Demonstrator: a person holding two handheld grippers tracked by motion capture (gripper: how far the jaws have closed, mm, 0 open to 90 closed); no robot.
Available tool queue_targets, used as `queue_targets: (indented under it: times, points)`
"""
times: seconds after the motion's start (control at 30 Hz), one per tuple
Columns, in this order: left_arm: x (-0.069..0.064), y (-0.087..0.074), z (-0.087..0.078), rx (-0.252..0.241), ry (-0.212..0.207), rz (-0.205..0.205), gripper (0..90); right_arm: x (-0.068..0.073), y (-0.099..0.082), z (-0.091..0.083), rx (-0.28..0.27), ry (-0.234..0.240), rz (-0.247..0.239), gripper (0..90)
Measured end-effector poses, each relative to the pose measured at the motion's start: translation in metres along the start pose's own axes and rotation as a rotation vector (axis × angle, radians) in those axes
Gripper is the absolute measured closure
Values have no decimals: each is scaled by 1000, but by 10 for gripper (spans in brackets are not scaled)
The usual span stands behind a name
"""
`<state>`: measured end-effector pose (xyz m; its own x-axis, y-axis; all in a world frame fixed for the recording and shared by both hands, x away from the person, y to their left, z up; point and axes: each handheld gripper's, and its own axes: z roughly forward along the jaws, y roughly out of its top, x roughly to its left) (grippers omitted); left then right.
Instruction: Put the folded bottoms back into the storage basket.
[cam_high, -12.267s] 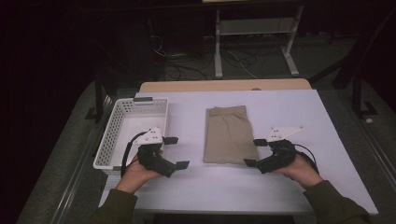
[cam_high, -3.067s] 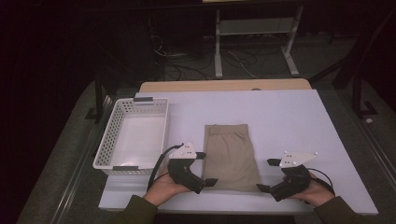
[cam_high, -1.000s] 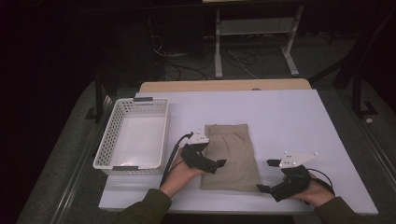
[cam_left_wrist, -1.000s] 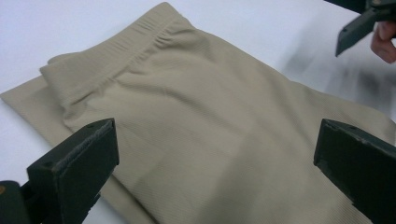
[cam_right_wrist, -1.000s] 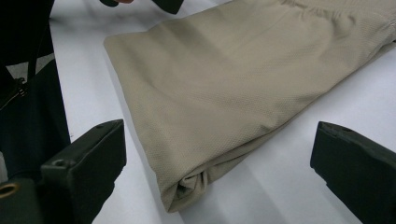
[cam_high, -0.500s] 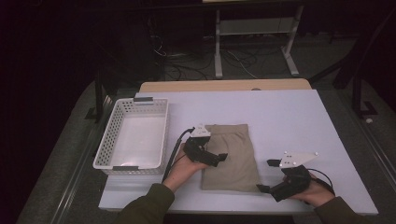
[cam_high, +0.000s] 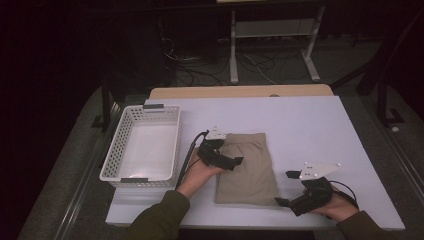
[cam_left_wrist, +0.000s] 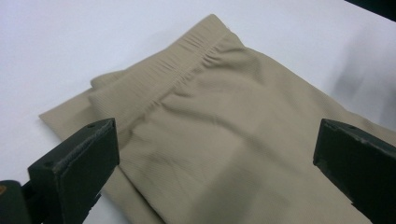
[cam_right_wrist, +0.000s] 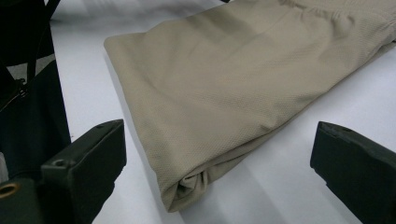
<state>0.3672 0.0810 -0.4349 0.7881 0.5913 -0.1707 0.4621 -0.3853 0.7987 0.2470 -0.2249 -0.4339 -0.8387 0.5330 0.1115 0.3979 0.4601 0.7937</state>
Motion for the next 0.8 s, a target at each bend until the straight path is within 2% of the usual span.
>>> queue_targets:
  times: [0.3, 0.5, 0.57, 0.8]
  points:
    - [10, 8, 6, -2, 25, -18, 5, 0, 0, 0, -1, 0, 2, 34]
    - [20, 12, 11, 5, 63, -29, 11, 0, 0, 0, -4, 2, 1, 34]
    - [24, 11, 14, 1, 73, -36, 58, 0, 0, 0, -4, 2, 2, 35]
    - [37, 12, 23, 31, 116, -41, 61, 0, 0, -1, -7, 5, 5, 35]
